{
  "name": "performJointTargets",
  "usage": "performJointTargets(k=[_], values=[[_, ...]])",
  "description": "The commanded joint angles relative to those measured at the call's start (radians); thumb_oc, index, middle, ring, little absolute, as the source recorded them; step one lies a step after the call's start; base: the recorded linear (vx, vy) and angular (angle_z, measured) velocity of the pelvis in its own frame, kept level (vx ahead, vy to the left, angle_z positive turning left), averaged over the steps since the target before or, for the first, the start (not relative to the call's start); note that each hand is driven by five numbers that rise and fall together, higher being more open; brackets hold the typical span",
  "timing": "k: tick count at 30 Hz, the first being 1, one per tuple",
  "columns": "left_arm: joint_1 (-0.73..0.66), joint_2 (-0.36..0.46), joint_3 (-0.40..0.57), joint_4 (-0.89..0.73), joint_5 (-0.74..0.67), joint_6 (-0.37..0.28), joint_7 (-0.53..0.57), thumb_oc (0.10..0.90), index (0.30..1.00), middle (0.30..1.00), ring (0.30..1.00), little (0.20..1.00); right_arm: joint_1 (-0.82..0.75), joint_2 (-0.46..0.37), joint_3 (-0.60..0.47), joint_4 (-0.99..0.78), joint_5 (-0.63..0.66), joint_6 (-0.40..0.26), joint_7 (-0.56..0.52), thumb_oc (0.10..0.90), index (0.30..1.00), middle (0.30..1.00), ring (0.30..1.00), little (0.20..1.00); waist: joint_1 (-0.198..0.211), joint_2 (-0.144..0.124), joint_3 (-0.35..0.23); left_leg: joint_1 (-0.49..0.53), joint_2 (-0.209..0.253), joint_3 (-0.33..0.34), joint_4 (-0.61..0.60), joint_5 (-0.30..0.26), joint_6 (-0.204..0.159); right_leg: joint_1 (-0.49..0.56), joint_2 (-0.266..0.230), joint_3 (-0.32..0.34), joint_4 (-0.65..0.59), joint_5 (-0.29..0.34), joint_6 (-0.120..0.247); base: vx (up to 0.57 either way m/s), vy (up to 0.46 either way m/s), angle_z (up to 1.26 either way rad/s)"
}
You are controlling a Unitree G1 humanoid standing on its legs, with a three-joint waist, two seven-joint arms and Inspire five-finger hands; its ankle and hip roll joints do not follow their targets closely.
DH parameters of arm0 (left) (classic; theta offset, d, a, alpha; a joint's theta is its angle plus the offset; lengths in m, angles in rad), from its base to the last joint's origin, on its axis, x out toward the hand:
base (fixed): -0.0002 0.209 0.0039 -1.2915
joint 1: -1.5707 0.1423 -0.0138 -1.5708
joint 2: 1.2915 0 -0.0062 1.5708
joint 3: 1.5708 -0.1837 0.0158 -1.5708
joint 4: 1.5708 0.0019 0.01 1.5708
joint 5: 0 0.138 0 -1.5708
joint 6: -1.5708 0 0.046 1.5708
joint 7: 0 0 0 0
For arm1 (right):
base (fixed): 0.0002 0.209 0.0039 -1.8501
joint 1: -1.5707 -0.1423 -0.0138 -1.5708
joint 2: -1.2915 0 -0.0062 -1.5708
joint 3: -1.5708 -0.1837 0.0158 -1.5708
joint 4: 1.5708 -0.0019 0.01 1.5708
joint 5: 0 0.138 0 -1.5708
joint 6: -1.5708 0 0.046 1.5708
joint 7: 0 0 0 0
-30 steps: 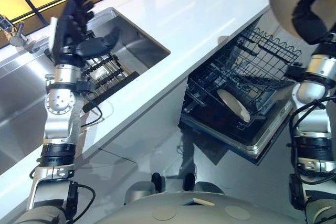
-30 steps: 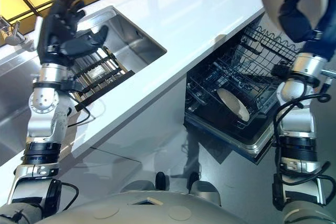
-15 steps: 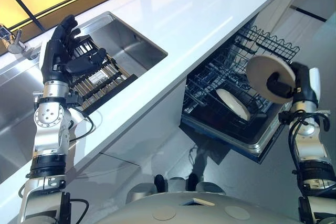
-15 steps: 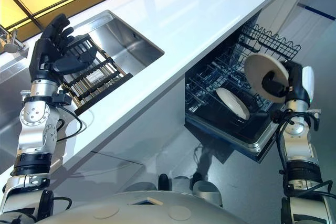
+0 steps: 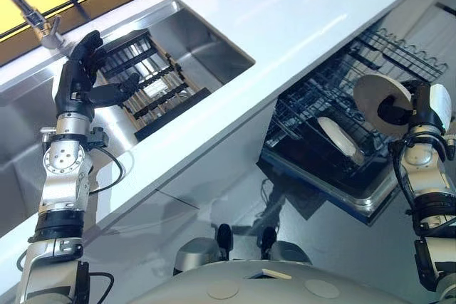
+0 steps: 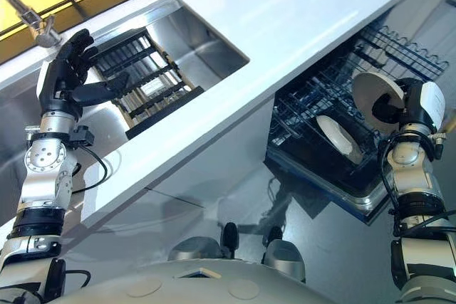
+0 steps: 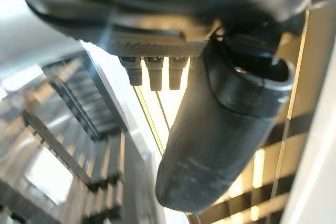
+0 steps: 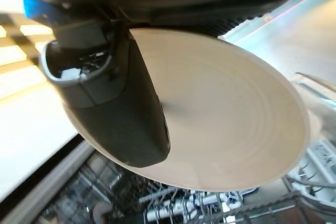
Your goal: Pick up plates and place into dishwasher.
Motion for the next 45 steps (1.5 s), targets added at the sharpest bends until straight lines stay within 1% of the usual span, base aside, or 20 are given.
performJointTargets(k=[1,4,8,14,20,23,26,29,33,35,37,39,40,45], values=[[-0.019,0.113,0.029,-0.057,-0.021,-0.066,-0.005,0.8,0.9,0.9,0.9,0.9,-0.166,-0.148,0.006,0.003,-0.08,-0.011,-0.127,0.1,0.3,0.3,0.3,0.2,0.038,-0.007,-0.071,-0.046,-0.053,0.018,0.061,-0.069,0.039,-0.121,-0.075,0.009,0.309,0.005,0.057,0.17,0.064,0.22],[-0.006,0.112,0.035,-0.057,-0.021,-0.053,-0.017,0.8,0.9,0.9,0.9,0.9,-0.167,-0.164,0.002,0.003,-0.125,0.015,-0.141,0.1,0.3,0.3,0.3,0.2,0.041,-0.007,-0.067,-0.044,-0.056,0.011,0.073,-0.071,0.043,-0.124,-0.081,0.009,0.34,0.007,0.053,0.16,0.06,0.18],[0.018,0.111,0.047,-0.059,-0.026,-0.05,-0.035,0.8,0.9,0.9,0.9,0.9,-0.154,-0.176,-0.009,0.005,-0.155,0.022,-0.126,0.1,0.3,0.3,0.3,0.2,0.043,-0.006,-0.061,-0.047,-0.059,0.007,0.087,-0.072,0.046,-0.127,-0.086,0.012,0.363,-0.002,0.049,0.11,0.046,0.14],[0.065,0.101,0.066,-0.083,-0.04,-0.044,-0.062,0.8,0.9,0.9,0.9,0.9,-0.116,-0.209,-0.021,0.016,-0.244,-0.005,-0.081,0.1,0.3,0.3,0.3,0.2,0.047,-0.006,-0.043,-0.055,-0.061,0.015,0.126,-0.072,0.047,-0.128,-0.098,0.007,0.392,-0.005,0.045,0.14,0.034,0.04],[0.089,0.11,0.078,-0.118,-0.063,-0.039,-0.084,0.8,0.9,0.9,0.9,0.9,-0.132,-0.247,-0.017,0.044,-0.259,0.024,-0.053,0.1,0.3,0.3,0.3,0.2,0.066,-0.006,0.002,-0.102,-0.049,0.033,0.19,-0.067,0.048,-0.14,-0.104,0.004,0.422,-0.006,0.036,0.09,-0.022,-0.05],[0.093,0.118,0.076,-0.121,-0.066,-0.042,-0.097,0.8,0.9,0.9,0.9,0.9,-0.127,-0.251,-0.026,0.058,-0.275,0.059,-0.033,0.1,0.3,0.3,0.3,0.2,0.07,-0.006,0.021,-0.129,-0.044,0.043,0.22,-0.067,0.048,-0.154,-0.102,0.007,0.431,-0.003,0.034,0.06,-0.043,-0.11],[0.106,0.128,0.081,-0.122,-0.08,-0.052,-0.114,0.8,0.9,0.9,0.9,0.9,-0.117,-0.27,-0.038,0.093,-0.294,0.059,-0.011,0.1,0.3,0.3,0.3,0.2,0.078,-0.008,0.035,-0.156,-0.041,0.048,0.259,-0.069,0.047,-0.169,-0.103,0.005,0.445,0.002,0.032,0.08,-0.048,-0.05],[0.121,0.132,0.089,-0.133,-0.096,-0.06,-0.13,0.8,0.9,0.9,0.9,0.9,-0.107,-0.28,-0.044,0.099,-0.29,0.067,0.012,0.1,0.3,0.3,0.3,0.2,0.085,-0.007,0.048,-0.181,-0.039,0.046,0.291,-0.07,0.046,-0.189,-0.105,0.006,0.465,0.009,0.031,0.09,-0.039,-0.04],[0.15,0.124,0.101,-0.166,-0.119,-0.092,-0.136,0.8,0.9,0.9,0.9,0.9,-0.089,-0.279,-0.046,0.072,-0.295,0.089,0.03,0.1,0.3,0.3,0.3,0.2,0.091,0.002,0.076,-0.213,-0.037,0.039,0.315,-0.058,0.046,-0.229,-0.108,0.012,0.487,0.021,0.03,0.07,-0.024,-0.15],[0.14,0.138,0.097,-0.183,-0.124,-0.11,-0.127,0.8,0.9,0.9,0.9,0.9,-0.116,-0.277,-0.03,0.066,-0.256,0.12,0.021,0.1,0.3,0.3,0.3,0.2,0.097,0.004,0.093,-0.247,-0.034,0.042,0.338,-0.053,0.048,-0.256,-0.105,0.018,0.497,0.022,0.028,-0.01,-0.072,-0.09],[0.132,0.143,0.099,-0.184,-0.123,-0.124,-0.129,0.8,0.9,0.9,0.9,0.9,-0.13,-0.273,-0.03,0.067,-0.236,0.132,0.013,0.1,0.3,0.3,0.3,0.2,0.1,0.004,0.098,-0.266,-0.031,0.044,0.35,-0.051,0.046,-0.267,-0.101,0.017,0.498,0.019,0.029,0.01,-0.062,-0.07],[0.133,0.143,0.103,-0.177,-0.128,-0.134,-0.131,0.8,0.9,0.9,0.9,0.9,-0.124,-0.269,-0.039,0.064,-0.222,0.134,0.006,0.1,0.3,0.3,0.3,0.2,0.1,0.004,0.1,-0.274,-0.029,0.045,0.359,-0.051,0.043,-0.273,-0.098,0.019,0.503,0.016,0.029,0.05,-0.042,-0.08],[0.136,0.145,0.104,-0.171,-0.13,-0.133,-0.135,0.8,0.9,0.9,0.9,0.9,-0.116,-0.268,-0.049,0.061,-0.235,0.131,0.006,0.1,0.3,0.3,0.3,0.2,0.099,0.005,0.098,-0.272,-0.029,0.044,0.359,-0.052,0.043,-0.273,-0.098,0.02,0.505,0.018,0.03,0.09,-0.018,-0.04],[0.176,0.126,0.119,-0.157,-0.123,-0.137,-0.159,0.8,0.9,0.9,0.9,0.9,-0.026,-0.275,-0.115,0.022,-0.238,0.105,0.0,0.1,0.3,0.3,0.3,0.2,0.093,0.005,0.081,-0.262,-0.032,0.042,0.365,-0.055,0.041,-0.265,-0.1,0.018,0.513,0.016,0.029,0.09,0.002,0.02]])
